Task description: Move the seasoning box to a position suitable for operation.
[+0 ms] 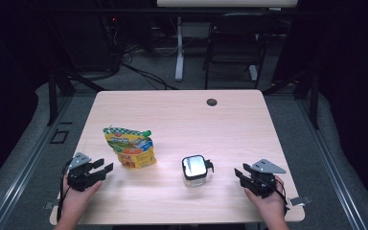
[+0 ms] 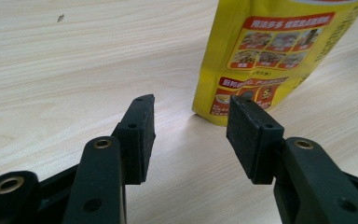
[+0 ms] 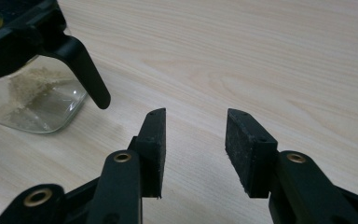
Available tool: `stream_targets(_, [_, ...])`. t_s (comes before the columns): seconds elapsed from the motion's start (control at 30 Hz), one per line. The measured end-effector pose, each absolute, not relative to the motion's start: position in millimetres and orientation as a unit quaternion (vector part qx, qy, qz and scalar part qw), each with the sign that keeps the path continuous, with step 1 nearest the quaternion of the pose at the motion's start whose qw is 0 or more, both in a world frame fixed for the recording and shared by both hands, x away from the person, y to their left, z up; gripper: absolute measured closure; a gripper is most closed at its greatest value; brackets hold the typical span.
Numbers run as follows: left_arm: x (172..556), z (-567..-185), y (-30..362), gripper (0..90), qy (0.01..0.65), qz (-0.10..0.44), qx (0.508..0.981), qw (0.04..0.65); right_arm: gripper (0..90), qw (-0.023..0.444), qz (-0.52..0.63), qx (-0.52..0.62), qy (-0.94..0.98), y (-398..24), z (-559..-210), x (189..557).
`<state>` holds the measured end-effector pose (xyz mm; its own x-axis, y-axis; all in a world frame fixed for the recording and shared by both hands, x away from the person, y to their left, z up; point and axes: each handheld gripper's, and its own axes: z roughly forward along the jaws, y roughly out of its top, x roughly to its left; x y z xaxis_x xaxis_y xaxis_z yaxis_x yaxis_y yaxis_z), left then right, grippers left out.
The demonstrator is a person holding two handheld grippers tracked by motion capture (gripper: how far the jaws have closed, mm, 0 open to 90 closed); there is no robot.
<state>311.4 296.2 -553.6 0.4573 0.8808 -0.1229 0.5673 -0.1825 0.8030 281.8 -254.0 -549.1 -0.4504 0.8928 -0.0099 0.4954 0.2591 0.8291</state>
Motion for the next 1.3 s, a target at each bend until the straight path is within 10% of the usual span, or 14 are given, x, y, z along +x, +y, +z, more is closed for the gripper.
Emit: stream_targets(1.3, [287.7,-554.4,304.7,50.2,0.502,0.176,0.738,0.415,59.4,0.216,0.394,0.379,0.809,-192.8,-554.9,297.2])
